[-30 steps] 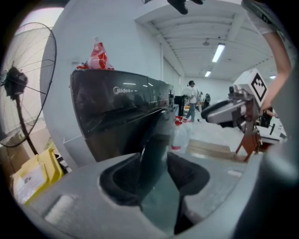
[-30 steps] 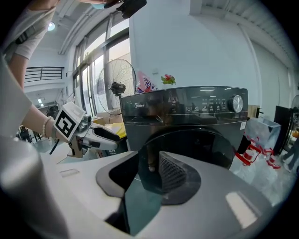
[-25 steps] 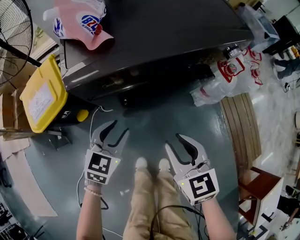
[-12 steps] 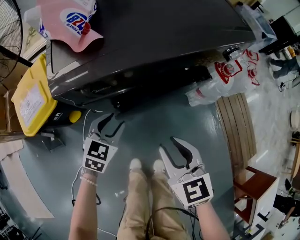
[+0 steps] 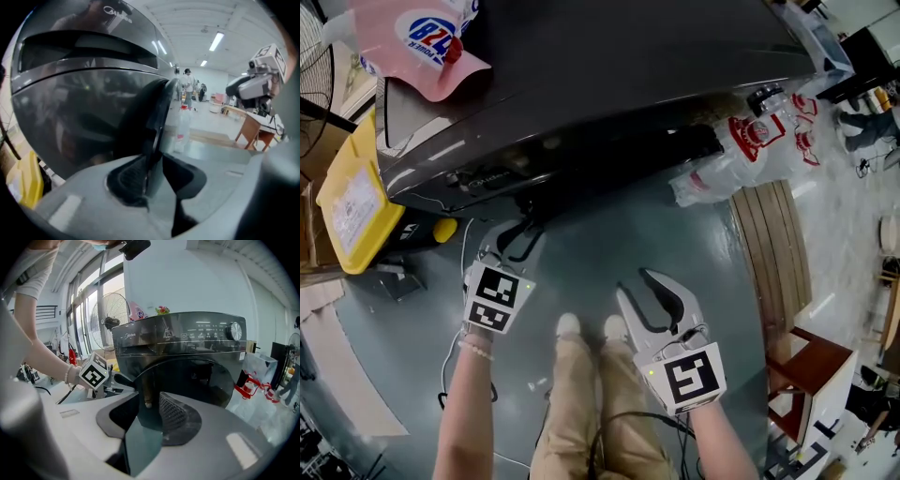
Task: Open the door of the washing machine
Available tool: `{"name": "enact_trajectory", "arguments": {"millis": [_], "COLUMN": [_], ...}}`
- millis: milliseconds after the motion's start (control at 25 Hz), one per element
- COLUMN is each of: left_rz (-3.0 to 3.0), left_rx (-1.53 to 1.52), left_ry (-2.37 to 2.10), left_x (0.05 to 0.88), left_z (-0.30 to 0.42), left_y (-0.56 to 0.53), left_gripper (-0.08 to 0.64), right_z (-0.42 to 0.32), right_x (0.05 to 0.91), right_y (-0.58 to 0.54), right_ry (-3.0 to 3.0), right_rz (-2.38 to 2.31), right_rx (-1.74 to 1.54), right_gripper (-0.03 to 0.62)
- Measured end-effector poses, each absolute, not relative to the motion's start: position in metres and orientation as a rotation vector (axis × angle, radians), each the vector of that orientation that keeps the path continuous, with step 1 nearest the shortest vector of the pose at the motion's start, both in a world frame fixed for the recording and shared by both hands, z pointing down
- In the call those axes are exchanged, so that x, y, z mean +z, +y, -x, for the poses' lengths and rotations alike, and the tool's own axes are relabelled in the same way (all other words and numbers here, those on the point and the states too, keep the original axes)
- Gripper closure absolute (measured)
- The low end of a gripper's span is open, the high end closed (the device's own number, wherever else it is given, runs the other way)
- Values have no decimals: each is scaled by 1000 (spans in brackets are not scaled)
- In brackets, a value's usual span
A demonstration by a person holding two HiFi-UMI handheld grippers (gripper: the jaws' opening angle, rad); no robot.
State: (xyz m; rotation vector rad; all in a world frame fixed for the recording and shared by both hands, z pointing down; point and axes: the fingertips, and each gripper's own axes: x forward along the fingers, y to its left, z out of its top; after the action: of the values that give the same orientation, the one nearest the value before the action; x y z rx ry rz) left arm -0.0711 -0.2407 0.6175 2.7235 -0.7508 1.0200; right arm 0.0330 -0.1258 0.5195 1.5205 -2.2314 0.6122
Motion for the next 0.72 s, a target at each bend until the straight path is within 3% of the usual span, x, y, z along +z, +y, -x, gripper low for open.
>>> {"name": "enact_trajectory", "arguments": {"millis": [720], "left_rz": [-2747], "left_rx": [1089], "left_ry": [-646], "left_x": [620], "left_z": [66], "left_y": [-215], "left_gripper": [499], "right_z": [-30], "right_x": [521], "right_y": [-118], "right_ry": [-2209], "right_rz": [-1537], "right_rx": [632], "right_gripper": [471]}}
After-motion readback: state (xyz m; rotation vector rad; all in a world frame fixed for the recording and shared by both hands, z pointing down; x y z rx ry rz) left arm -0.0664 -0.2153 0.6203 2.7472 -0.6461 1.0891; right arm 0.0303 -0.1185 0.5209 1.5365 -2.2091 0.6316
